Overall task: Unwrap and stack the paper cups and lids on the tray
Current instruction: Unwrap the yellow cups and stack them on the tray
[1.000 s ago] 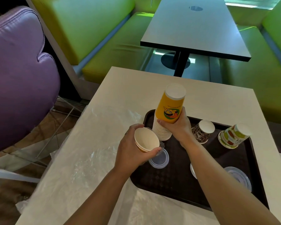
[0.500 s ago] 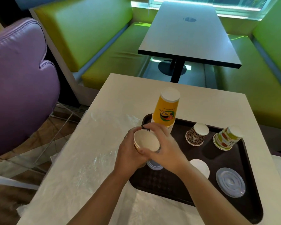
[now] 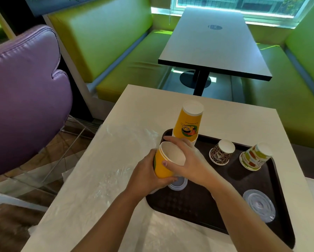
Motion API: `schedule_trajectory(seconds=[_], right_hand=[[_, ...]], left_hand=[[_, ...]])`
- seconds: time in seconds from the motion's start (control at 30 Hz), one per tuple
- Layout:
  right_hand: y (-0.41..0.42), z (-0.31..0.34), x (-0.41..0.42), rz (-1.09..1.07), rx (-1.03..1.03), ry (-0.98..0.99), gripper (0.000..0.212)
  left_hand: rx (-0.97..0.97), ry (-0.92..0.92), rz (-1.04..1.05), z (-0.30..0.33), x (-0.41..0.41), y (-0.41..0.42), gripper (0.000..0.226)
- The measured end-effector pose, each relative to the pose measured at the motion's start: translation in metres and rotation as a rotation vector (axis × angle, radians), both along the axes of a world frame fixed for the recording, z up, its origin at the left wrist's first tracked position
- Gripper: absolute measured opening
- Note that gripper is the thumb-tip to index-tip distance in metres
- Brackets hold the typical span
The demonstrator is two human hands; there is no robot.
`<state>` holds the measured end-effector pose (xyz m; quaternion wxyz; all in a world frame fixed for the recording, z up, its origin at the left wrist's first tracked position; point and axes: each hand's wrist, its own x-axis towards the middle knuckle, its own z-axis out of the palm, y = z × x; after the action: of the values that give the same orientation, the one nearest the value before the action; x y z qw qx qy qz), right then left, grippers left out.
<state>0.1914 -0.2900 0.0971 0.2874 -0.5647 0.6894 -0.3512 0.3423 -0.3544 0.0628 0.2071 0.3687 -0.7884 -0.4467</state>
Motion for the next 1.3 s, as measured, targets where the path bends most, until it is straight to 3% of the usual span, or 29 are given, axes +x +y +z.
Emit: schedule_trajectory(seconds=[0.3, 0.47, 0.67, 0.9, 1.0, 1.13, 1.3], right_hand=[[0.0, 0.008, -0.014, 0.027, -0.002, 0.08, 0.069], [0.001, 0.012, -0.023, 0.257, 0.176, 0.169, 0.084], [-0.001, 0.024, -0.031, 0.294, 0.06, 0.263, 0.085], [0.002, 0.047, -0.048, 0.286, 0.014, 0.221, 0.087], [0.003, 0.055, -0.044, 0.297, 0.092, 0.439, 0.086], [-0.002, 0.051, -0.028, 0.319, 0.06, 0.951, 0.083], [-0.005, 0.048, -0.022, 0.263, -0.095, 1.047, 0.085]], left_hand=[[0.039, -0.064, -0.111, -0.001, -0.003, -0.002, 0.084], [0.038, -0.07, -0.107, -0.006, 0.0, -0.002, 0.075], [-0.002, -0.046, -0.089, -0.005, -0.001, 0.0, 0.074], [0.006, -0.018, -0.039, -0.012, 0.007, -0.005, 0.059], [0.026, 0.02, -0.049, -0.01, 0.006, -0.006, 0.053], [0.034, 0.09, -0.037, -0.007, 0.003, -0.004, 0.052], [0.039, 0.151, -0.024, -0.007, -0.001, -0.001, 0.055]])
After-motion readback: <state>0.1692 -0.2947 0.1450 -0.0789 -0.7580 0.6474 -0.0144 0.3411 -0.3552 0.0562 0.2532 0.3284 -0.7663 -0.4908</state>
